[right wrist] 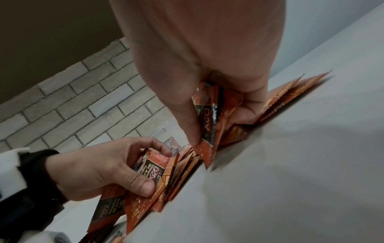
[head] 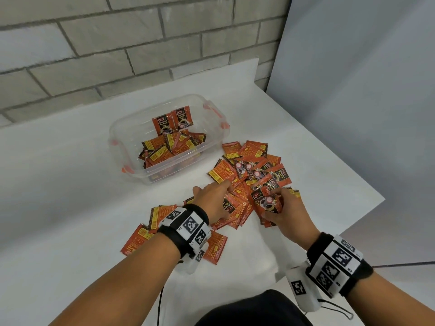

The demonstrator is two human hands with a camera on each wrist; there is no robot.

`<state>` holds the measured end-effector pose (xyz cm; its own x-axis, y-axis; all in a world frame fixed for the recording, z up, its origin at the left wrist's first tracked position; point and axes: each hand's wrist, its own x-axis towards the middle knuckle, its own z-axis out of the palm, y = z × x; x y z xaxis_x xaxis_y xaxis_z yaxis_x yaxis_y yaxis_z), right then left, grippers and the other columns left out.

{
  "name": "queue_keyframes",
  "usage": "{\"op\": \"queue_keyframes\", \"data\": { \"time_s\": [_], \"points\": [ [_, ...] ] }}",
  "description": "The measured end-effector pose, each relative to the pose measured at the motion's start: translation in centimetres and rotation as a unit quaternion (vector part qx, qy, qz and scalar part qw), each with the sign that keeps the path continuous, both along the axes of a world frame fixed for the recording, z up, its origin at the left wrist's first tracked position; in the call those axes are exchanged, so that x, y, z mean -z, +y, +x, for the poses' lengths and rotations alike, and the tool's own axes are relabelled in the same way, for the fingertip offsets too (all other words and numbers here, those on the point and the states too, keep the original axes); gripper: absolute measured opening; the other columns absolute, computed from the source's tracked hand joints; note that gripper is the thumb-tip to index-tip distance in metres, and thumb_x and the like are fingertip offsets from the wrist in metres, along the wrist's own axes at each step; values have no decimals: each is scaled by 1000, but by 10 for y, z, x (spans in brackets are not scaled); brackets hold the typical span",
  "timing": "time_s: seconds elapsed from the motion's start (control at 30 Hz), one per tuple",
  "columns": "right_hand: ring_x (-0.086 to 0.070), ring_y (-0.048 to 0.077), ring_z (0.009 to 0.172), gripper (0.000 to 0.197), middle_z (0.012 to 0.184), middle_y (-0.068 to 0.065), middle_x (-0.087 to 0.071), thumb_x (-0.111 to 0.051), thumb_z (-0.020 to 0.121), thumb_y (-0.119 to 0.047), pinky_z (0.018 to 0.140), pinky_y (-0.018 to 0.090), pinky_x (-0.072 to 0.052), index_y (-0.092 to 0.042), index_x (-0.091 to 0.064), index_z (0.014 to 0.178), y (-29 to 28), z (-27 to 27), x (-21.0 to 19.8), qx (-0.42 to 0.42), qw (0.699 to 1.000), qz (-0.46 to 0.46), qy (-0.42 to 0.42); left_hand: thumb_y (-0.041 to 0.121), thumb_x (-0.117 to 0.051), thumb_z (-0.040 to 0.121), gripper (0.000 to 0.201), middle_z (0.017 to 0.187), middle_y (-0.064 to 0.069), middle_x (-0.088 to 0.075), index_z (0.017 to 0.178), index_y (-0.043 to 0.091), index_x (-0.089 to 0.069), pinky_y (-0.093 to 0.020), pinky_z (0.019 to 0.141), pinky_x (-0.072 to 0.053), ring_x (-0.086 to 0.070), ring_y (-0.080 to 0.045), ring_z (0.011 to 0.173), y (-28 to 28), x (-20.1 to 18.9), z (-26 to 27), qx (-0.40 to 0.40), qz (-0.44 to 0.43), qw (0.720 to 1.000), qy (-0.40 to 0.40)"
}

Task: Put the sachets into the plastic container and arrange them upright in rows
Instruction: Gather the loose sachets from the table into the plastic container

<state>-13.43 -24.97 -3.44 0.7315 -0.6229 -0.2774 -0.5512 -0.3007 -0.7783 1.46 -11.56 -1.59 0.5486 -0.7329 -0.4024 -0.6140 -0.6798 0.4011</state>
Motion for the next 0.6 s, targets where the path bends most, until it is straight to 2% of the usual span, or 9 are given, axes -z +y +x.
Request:
{"op": "queue_keyframes", "data": {
  "time_s": [0.07, 0.1, 0.2, 0.27, 0.33, 0.4, 0.5, 0.57, 0.6],
  "points": [
    [-66, 12, 84, 35, 102, -5, -66, -74, 80, -11, 69, 29, -57, -16, -56, 110, -3, 1, 1, -9, 1000, 19, 5, 28, -78, 78, 48, 125, 0, -57, 117, 26, -50, -37, 96, -28, -48, -23, 105, 3, 0, 4, -11, -7, 1000, 20],
    [-66, 14, 85, 29, 99, -5, -68, -73, 81, -12, 72, 32, -57, -18, -58, 105, -4, 3, -1, -14, 999, 29, 2, 29, -77, 78, 45, 125, 0, -57, 115, 26, -52, -36, 95, -27, -47, -25, 110, 4, 0, 6, -16, -13, 999, 31],
    [-65, 11, 76, 17, 84, -9, -68, -69, 84, -13, 65, 27, -50, -25, -60, 91, -5, 10, -13, -22, 997, 63, -39, 33, -76, 79, 32, 119, 1, -59, 102, 30, -53, -33, 89, -25, -47, -25, 112, 13, 0, 15, -43, -69, 995, 62],
    [-67, 18, 80, 17, 89, -4, -72, -64, 86, -11, 69, 34, -52, -26, -62, 94, -6, 21, -25, -11, 991, 111, -70, 33, -76, 78, 30, 115, 2, -62, 95, 32, -51, -33, 93, -33, -51, -23, 109, 22, -3, 23, -77, -131, 985, 87],
    [-68, 28, 91, 20, 98, 5, -72, -53, 90, -9, 81, 47, -56, -21, -63, 103, -5, 36, -39, -7, 984, 153, -95, 27, -78, 78, 26, 104, 1, -66, 89, 29, -54, -41, 89, -48, -61, -23, 97, 32, -11, 33, -126, -211, 960, 135],
    [-67, 30, 96, 22, 99, 5, -72, -47, 91, -11, 87, 50, -53, -22, -62, 103, -5, 55, -54, -24, 980, 159, -115, 23, -79, 77, 25, 97, 1, -68, 86, 29, -56, -45, 84, -53, -65, -20, 92, 44, -23, 42, -170, -294, 927, 158],
    [-68, 22, 89, 17, 93, -1, -72, -50, 91, -13, 79, 41, -55, -23, -62, 98, 2, 98, -80, -43, 976, 145, -159, 26, -80, 74, 28, 102, 6, -67, 92, 26, -58, -32, 86, -50, -62, -13, 98, 60, -53, 64, -221, -385, 891, 93],
    [-68, 27, 91, 17, 98, 6, -71, -55, 88, -12, 82, 46, -56, -24, -62, 98, 8, 132, -90, -48, 974, 130, -179, 21, -81, 74, 28, 97, 12, -65, 89, 26, -57, -22, 78, -49, -62, -6, 89, 69, -76, 86, -279, -433, 857, 25],
    [-67, 29, 93, 17, 101, 10, -70, -57, 87, -10, 84, 48, -55, -25, -61, 96, 11, 150, -93, -50, 975, 117, -181, 20, -81, 73, 28, 95, 12, -63, 88, 26, -57, -22, 75, -50, -61, -4, 86, 73, -84, 100, -313, -448, 837, -2]
  ]
}}
